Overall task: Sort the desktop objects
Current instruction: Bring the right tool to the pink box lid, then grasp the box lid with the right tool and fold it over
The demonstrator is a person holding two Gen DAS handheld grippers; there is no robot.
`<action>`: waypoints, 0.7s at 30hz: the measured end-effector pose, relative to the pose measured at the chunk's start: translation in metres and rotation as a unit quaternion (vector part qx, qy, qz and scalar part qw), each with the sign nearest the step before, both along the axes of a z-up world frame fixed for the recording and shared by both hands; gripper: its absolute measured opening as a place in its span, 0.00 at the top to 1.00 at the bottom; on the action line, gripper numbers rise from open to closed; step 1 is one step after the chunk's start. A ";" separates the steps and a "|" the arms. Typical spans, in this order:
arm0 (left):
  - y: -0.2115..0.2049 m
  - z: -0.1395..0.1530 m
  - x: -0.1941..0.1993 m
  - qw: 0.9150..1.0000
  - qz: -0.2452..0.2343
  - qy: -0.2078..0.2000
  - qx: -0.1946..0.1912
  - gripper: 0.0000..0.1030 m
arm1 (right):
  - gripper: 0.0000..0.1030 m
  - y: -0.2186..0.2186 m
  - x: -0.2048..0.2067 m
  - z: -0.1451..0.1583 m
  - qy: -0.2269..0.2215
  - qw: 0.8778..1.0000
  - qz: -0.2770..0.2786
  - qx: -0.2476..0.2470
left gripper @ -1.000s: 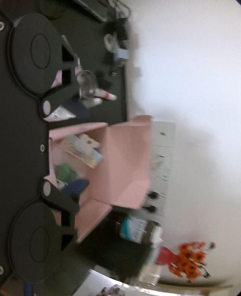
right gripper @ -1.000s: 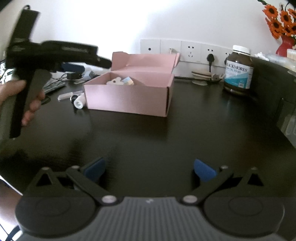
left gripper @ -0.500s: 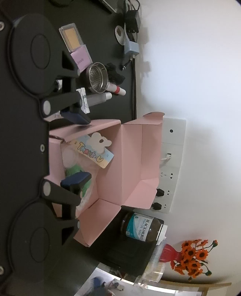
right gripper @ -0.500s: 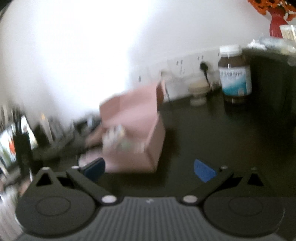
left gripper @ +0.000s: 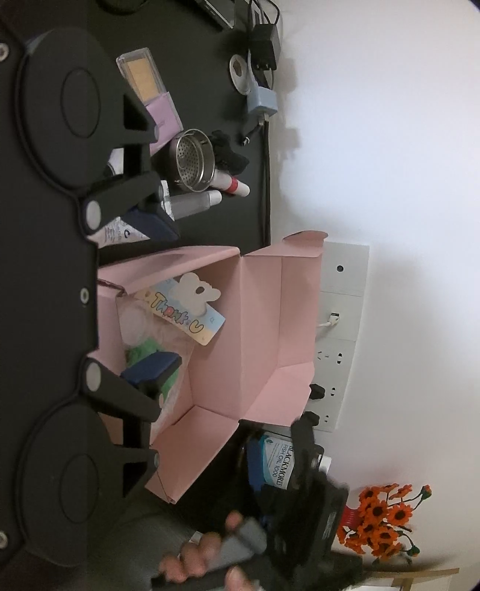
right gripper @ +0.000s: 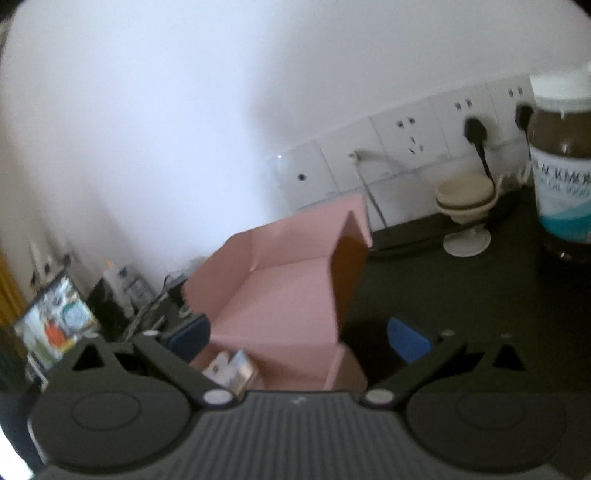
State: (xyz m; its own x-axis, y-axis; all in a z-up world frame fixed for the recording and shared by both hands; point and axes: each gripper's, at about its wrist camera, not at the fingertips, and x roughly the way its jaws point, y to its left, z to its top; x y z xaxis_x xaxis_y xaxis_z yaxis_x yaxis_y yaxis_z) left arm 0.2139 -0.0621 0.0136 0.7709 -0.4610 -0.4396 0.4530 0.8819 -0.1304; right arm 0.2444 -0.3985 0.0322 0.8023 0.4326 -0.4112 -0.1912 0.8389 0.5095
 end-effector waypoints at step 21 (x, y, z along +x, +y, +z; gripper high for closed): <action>-0.003 -0.002 0.000 1.000 -0.008 0.010 0.002 0.34 | 0.01 0.002 0.053 -0.016 0.040 0.986 0.070 0.147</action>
State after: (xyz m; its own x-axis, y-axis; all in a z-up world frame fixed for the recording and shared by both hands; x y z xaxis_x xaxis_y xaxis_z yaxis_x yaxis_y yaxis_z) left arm 0.2142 -0.0651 0.0119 0.7544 -0.4714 -0.4568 0.4645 0.8751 -0.1358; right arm 0.2969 -0.3966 0.0160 0.6962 0.6465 -0.3119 -0.2434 0.6214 0.7448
